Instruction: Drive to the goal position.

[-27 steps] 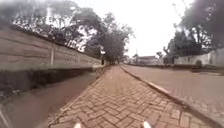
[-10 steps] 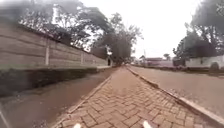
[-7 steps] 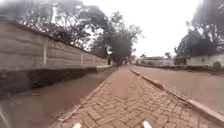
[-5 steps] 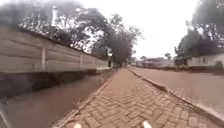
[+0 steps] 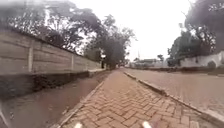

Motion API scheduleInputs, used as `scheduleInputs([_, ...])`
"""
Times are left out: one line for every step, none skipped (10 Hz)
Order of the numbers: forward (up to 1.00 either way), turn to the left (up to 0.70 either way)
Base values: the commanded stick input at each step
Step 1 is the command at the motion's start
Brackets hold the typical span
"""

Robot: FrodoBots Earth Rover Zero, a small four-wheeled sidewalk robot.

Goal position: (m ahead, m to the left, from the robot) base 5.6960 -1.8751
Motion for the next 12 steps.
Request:
scheduleInputs([0.7, 0.08])
scheduleInputs([0.7, 0.09])
scheduleInputs([0.7, -0.35])
scheduleInputs([0.7, -0.35])
scheduleInputs([0.7, -0.35])
scheduleInputs([0.7, -0.35])
scheduleInputs([0.7, -0.32])
scheduleInputs([0.7, -0.15])
scheduleInputs([0.7, 0.03])
scheduleInputs([0.7, 0.0])
scheduleInputs([0.7, 0.0])
scheduleInputs([0.7, 0.0])
